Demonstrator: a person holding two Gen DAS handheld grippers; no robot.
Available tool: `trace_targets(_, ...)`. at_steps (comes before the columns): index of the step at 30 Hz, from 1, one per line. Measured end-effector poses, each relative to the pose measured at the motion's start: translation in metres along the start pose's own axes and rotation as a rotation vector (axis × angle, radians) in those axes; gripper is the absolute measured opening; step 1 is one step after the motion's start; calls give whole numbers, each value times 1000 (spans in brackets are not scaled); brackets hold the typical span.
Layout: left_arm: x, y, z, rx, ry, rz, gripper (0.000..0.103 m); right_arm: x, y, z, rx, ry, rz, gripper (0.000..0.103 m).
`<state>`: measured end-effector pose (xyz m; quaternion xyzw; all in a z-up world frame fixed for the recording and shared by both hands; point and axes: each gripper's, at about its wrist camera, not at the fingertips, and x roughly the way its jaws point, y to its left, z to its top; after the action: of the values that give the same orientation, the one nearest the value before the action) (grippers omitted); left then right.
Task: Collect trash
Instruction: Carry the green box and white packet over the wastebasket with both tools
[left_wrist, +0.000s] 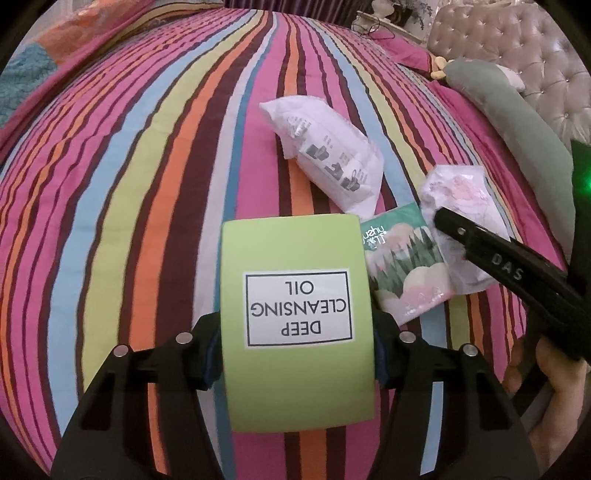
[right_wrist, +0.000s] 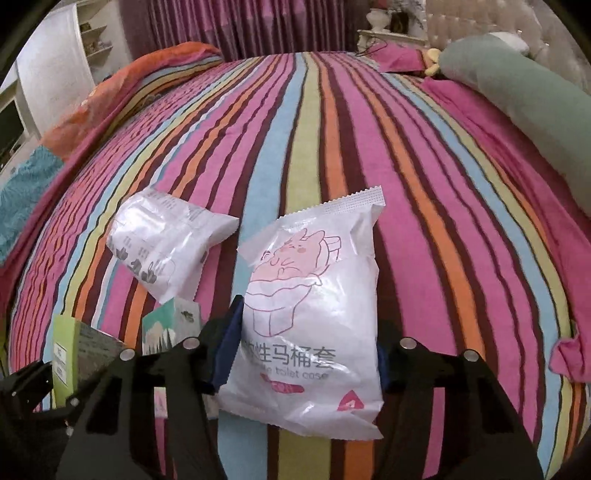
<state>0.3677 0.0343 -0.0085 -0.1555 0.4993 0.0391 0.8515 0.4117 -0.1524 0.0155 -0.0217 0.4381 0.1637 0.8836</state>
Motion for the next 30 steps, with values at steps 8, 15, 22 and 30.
trace_targets(8,-29,10,-14,5,-30,-3,59,-40,-19,-22,63,-32,-36,54)
trace_targets(15,-58,21,-43,14,-44,-14,59,-74,-28,-55,105,-46,-39,54)
trace_targets(22,-90,32,-84,55,-52,-25,59,-111,-28,-93,166,-73,21,54)
trace_targets(30,-121,45,-136,103,-59,-47,59,-152,-11,-141,184,-89,98,54)
